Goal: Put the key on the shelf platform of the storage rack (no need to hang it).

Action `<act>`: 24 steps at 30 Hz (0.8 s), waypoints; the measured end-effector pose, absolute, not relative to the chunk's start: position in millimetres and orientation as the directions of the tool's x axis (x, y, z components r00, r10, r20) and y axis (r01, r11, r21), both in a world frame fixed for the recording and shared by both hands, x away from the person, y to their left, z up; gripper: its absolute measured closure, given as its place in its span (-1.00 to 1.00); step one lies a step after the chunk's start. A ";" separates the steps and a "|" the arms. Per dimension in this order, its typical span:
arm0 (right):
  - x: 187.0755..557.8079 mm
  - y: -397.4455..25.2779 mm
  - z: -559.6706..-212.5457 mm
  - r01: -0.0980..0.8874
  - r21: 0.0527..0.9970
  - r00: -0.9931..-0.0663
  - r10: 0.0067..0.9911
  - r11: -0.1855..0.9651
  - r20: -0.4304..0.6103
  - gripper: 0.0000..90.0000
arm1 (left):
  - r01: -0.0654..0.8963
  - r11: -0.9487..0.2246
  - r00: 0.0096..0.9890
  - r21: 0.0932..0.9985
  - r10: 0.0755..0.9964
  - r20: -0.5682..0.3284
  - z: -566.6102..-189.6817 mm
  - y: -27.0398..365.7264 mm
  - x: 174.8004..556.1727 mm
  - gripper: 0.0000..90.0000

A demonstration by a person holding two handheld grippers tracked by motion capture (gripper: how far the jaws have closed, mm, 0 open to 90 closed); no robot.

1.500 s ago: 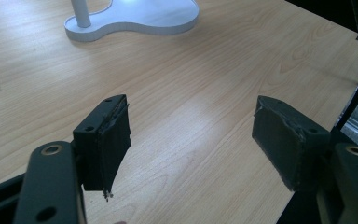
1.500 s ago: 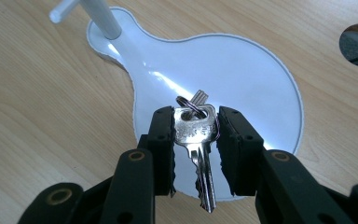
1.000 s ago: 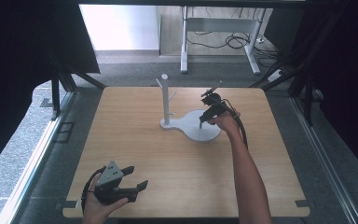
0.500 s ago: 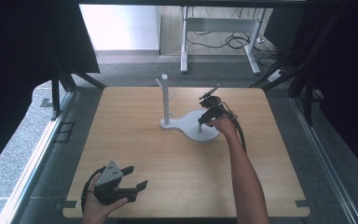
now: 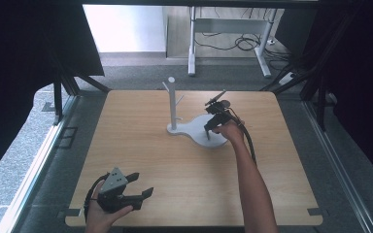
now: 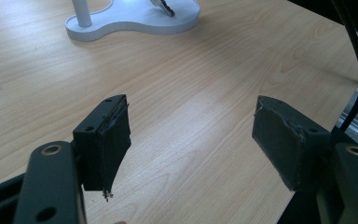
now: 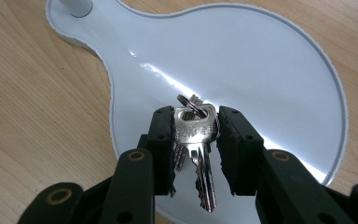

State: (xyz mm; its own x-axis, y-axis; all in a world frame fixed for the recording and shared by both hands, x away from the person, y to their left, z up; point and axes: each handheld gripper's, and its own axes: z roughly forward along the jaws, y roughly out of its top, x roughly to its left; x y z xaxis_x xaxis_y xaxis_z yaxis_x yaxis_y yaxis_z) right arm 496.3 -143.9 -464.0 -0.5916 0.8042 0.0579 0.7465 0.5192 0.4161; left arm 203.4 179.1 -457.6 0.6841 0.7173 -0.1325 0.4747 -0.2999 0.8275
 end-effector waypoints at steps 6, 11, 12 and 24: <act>496.1 -143.5 -469.2 0.748 0.414 -0.590 0.806 0.519 0.055 0.50 | 0.474 -0.300 0.684 0.828 0.717 -0.132 -457.5 179.2 203.4 -0.38; 496.4 -145.8 -473.8 0.753 0.412 -0.584 0.810 0.514 0.057 0.50 | 0.475 -0.301 0.685 0.827 0.717 -0.132 -457.9 178.9 203.7 -0.38; 496.4 -146.0 -474.1 0.753 0.412 -0.583 0.810 0.513 0.057 0.50 | 0.475 -0.302 0.685 0.826 0.717 -0.131 -457.9 178.8 203.7 -0.38; 497.0 -142.4 -480.6 0.753 0.392 -0.587 0.809 0.529 0.037 0.47 | 0.475 -0.301 0.684 0.827 0.718 -0.131 -457.8 179.2 203.6 -0.38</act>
State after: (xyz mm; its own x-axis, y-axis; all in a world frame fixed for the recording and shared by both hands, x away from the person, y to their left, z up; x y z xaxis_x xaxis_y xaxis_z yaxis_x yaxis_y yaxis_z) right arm 497.0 -142.4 -480.6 -0.5872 0.8086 0.0365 0.7529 0.5290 0.3916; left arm 203.6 179.2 -457.8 0.6837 0.7180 -0.1308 0.4747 -0.3013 0.8270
